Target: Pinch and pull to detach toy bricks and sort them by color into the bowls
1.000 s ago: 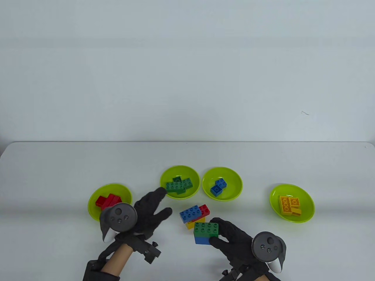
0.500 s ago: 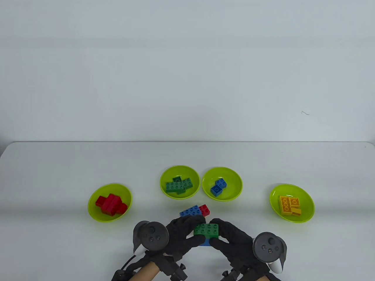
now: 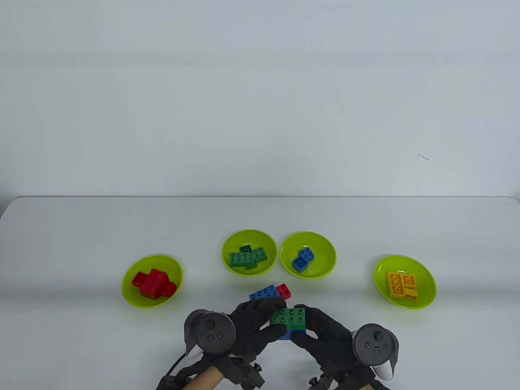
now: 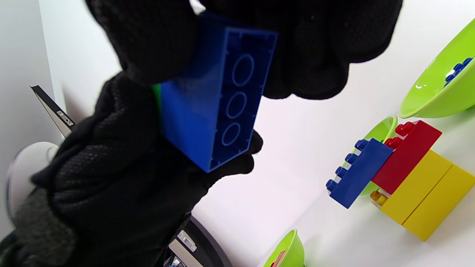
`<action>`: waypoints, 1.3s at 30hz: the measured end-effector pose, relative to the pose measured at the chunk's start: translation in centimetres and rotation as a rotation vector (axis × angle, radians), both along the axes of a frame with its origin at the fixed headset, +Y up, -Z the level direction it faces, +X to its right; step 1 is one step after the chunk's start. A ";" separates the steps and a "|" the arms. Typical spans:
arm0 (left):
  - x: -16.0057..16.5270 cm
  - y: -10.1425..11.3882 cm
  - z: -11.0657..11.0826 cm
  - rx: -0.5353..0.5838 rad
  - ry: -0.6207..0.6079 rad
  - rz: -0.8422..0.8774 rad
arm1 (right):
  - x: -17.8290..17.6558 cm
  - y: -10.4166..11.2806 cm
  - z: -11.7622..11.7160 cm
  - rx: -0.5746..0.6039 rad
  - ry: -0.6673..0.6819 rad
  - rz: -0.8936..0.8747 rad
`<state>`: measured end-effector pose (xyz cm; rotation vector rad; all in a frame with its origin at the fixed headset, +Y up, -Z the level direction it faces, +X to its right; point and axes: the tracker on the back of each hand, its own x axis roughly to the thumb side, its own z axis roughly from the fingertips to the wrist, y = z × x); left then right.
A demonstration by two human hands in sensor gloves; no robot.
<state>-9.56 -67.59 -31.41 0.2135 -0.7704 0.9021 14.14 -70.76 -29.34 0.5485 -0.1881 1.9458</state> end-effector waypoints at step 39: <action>0.8 2.0 1.6 0.213 0.088 -0.266 | -0.2 0.4 0.2 0.064 -0.034 0.055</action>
